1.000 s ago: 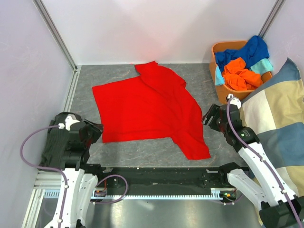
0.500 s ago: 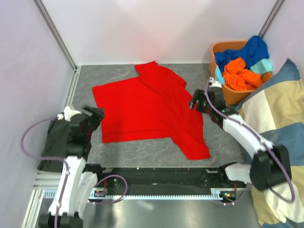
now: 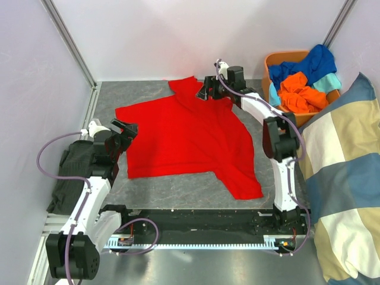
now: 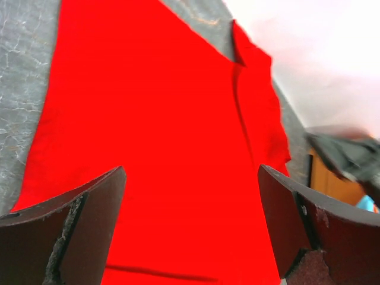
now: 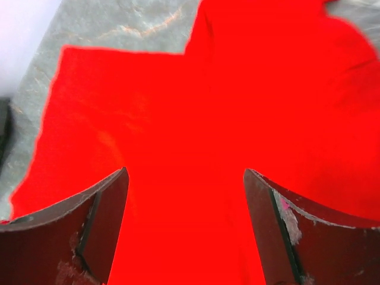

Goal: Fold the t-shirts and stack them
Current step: Flatten out the tshirt

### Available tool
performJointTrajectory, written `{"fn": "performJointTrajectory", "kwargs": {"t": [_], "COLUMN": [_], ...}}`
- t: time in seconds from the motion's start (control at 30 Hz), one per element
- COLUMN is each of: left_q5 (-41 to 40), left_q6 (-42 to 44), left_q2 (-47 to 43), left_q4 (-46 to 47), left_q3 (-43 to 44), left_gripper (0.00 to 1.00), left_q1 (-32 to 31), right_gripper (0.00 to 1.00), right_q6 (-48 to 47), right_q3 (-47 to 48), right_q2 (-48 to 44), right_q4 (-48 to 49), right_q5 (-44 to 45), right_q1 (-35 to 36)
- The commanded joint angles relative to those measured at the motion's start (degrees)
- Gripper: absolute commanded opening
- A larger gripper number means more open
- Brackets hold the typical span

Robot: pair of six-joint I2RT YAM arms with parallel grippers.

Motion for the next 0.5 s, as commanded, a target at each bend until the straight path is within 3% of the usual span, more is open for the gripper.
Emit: {"fn": "performJointTrajectory", "kwargs": {"t": [0.0, 0.13, 0.47], "left_q5": [-0.14, 0.03, -0.14], "left_q6": [2.62, 3.41, 2.97], "left_q2": [-4.75, -6.77, -6.60], "left_q4": [1.46, -1.18, -1.53], "left_q3": [-1.69, -3.10, -4.42], "left_gripper": [1.00, 1.00, 1.00], "left_q1": [-0.24, -0.32, -0.32], "right_gripper": [0.86, 0.85, 0.86], "right_q6": [-3.64, -3.20, -0.57], "right_q3": [13.31, 19.12, 19.31], "right_q2": [12.12, 17.93, 20.31], "right_q4": [-8.96, -10.81, -11.87], "right_q5": [-7.54, -6.93, 0.62], "right_q1": [-0.05, -0.58, -2.24]}}
